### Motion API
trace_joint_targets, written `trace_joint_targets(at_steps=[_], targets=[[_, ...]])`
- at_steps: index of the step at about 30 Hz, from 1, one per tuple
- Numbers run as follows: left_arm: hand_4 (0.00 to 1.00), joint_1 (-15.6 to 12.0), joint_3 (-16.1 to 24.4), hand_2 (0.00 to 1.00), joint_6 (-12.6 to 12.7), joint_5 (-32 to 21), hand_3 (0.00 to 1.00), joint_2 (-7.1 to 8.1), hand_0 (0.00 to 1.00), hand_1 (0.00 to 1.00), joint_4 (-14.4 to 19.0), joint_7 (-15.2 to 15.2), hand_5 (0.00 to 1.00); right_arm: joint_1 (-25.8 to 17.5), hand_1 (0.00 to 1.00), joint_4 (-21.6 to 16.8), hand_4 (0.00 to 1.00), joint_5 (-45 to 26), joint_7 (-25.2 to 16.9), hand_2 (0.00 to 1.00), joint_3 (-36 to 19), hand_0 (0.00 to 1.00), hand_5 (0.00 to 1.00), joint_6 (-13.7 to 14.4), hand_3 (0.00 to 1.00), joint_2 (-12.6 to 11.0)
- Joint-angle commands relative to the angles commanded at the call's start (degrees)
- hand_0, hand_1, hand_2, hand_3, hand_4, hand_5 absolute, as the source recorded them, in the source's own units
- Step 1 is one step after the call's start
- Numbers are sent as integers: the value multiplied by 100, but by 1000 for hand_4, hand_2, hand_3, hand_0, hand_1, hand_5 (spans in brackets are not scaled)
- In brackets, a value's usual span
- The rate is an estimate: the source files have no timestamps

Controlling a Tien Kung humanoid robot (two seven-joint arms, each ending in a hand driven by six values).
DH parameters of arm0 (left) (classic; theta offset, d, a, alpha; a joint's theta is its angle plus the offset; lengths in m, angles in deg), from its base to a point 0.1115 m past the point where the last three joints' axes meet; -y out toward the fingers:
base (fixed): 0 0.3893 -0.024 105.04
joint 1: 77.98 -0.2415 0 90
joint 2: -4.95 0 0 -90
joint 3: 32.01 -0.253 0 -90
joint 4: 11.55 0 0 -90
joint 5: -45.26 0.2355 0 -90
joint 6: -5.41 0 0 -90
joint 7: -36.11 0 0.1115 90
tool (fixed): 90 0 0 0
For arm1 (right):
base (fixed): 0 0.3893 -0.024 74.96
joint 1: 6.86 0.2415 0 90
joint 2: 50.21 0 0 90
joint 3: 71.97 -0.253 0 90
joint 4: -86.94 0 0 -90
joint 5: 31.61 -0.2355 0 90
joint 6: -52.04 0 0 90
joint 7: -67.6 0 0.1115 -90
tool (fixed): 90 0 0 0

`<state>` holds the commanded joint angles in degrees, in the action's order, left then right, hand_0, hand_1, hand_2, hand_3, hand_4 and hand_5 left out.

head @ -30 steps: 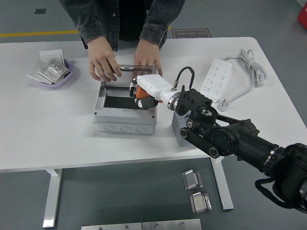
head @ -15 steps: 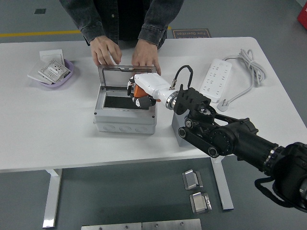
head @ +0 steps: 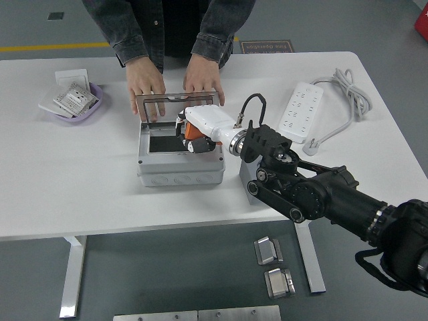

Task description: Pick up the cylinder from the cube,place it in the box,flap close box

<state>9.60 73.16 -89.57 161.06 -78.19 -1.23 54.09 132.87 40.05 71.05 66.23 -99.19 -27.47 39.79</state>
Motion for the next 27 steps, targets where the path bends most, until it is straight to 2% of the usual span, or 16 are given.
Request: trace_joint_targets(at_steps=[14, 27], targets=[[742, 10, -10, 717, 2, 7, 769, 18, 728, 747, 0, -1, 452, 115, 131, 39, 10, -149, 3, 255, 47, 82, 2, -9, 269, 0], [742, 40, -13, 718, -2, 31, 774, 22, 728, 747, 0, 5, 452, 59, 131, 208, 9, -639, -55, 255, 163, 80, 2, 85, 267, 0]])
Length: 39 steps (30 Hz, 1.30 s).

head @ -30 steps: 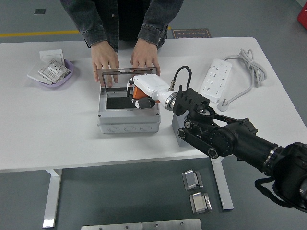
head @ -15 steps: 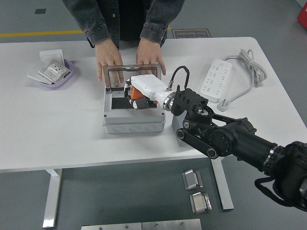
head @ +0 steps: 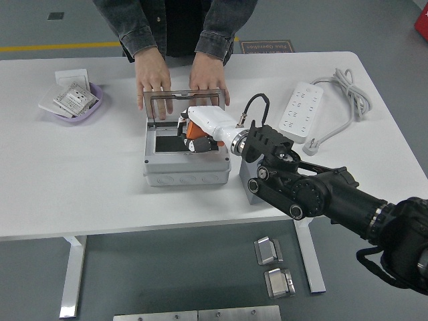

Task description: Pick up the cylinder from the cube,place it in the box,flap close box

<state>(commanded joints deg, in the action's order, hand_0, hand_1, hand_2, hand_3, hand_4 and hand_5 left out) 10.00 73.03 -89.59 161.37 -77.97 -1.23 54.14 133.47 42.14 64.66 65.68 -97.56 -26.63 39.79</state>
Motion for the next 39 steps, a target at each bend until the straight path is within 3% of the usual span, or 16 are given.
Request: trace_joint_targets(at_steps=[24, 25, 30, 31, 36, 37, 39], targets=[[743, 39, -23, 718, 5, -3, 776, 2, 727, 747, 0, -5, 453, 12, 131, 69, 16, -384, -143, 256, 33, 78, 2, 43, 265, 0], [743, 45, -31, 718, 5, -10, 777, 0, 727, 747, 0, -6, 454, 12, 149, 74, 91, -405, -156, 272, 27, 89, 2, 35, 311, 0], [743, 63, -60, 718, 4, -30, 777, -9, 727, 747, 0, -10, 454, 6, 149, 108, 91, -476, -211, 272, -10, 89, 2, -9, 311, 0], [743, 63, -58, 718, 4, -26, 777, -9, 727, 747, 0, -10, 454, 5, 224, 112, 242, -480, -216, 340, -15, 145, 120, -16, 465, 0], [743, 60, -43, 718, 4, -8, 777, -5, 727, 747, 0, -9, 454, -10, 224, 138, 242, -470, -239, 340, -22, 145, 120, -65, 465, 0], [743, 61, -42, 718, 4, -6, 778, -5, 727, 747, 0, -10, 453, -14, 267, 147, 400, -458, -244, 394, -23, 200, 170, -78, 585, 0], [743, 64, -53, 718, 4, -16, 778, -6, 727, 747, 0, -12, 453, -19, 267, 162, 400, -435, -255, 394, -29, 200, 170, -101, 585, 0]])
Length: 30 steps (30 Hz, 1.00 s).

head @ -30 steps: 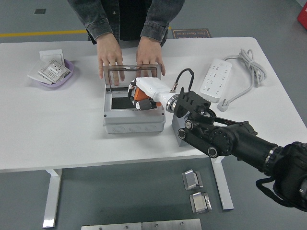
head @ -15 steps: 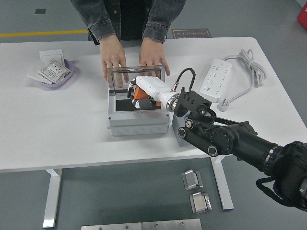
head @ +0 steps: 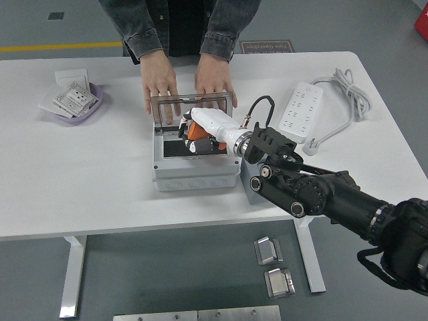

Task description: Pick up the cylinder from the cube,place it in the box,flap close box

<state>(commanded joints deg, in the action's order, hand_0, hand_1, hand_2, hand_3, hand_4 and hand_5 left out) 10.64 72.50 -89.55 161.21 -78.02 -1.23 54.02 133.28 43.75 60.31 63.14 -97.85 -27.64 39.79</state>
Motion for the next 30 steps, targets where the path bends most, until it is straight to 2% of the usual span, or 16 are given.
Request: trace_joint_targets(at_steps=[3, 4, 9, 10, 15, 16, 30], targets=[[743, 4, -13, 718, -1, -10, 778, -5, 727, 747, 0, -2, 453, -3, 267, 27, 400, 36, -24, 394, -15, 200, 170, -12, 585, 0], [742, 4, -17, 718, -2, -15, 778, -8, 727, 747, 0, -1, 452, -2, 303, 40, 503, 41, -38, 419, -22, 217, 245, -13, 606, 0], [742, 7, -15, 718, -5, -10, 778, -15, 727, 747, 0, 2, 452, 2, 303, 67, 503, 30, -81, 419, -38, 217, 245, 8, 606, 0], [742, 9, -20, 717, -6, -14, 779, -16, 727, 747, 0, 1, 452, 2, 380, 72, 757, 23, -89, 475, -40, 319, 341, 14, 639, 0], [742, 17, -33, 717, -10, -20, 779, -22, 727, 747, 0, 1, 452, 2, 380, 82, 757, 1, -112, 475, -46, 319, 341, 29, 639, 0], [742, 18, -33, 717, -10, -17, 780, -23, 726, 747, 0, 1, 452, 2, 395, 82, 841, -2, -113, 493, -49, 344, 398, 29, 679, 0], [741, 21, -104, 716, -23, -44, 781, -43, 726, 746, 0, -3, 450, -10, 383, 111, 889, -17, -132, 491, -86, 355, 443, 17, 677, 0]])
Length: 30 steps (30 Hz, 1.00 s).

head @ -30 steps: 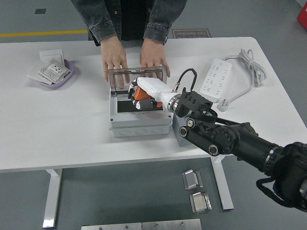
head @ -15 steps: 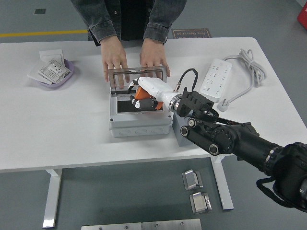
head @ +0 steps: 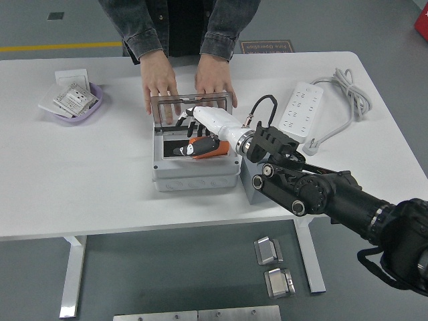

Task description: Pick up the cylinder from the cube,place it in the box,flap close box

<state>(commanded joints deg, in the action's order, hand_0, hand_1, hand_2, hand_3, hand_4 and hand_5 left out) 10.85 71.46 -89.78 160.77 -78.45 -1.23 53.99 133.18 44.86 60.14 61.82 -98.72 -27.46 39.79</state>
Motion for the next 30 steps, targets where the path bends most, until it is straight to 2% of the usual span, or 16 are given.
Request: trace_joint_targets(at_steps=[21, 22, 23, 30], targets=[[738, -6, -42, 715, -40, -2, 779, -19, 725, 745, 0, -6, 442, -31, 365, -168, 915, 82, -40, 477, -200, 364, 470, -42, 664, 0], [736, -7, -41, 714, -39, -3, 777, -20, 725, 744, 0, -6, 439, -36, 396, -176, 917, 83, -42, 482, -210, 404, 475, -46, 662, 0], [736, -8, -43, 714, -39, -5, 777, -22, 725, 744, 0, -6, 439, -41, 396, -188, 917, 85, -43, 482, -223, 404, 475, -49, 662, 0], [736, -22, -70, 713, -37, -41, 778, -36, 725, 744, 0, -8, 436, -119, 416, -460, 920, 128, -3, 489, -387, 419, 480, -101, 658, 0]])
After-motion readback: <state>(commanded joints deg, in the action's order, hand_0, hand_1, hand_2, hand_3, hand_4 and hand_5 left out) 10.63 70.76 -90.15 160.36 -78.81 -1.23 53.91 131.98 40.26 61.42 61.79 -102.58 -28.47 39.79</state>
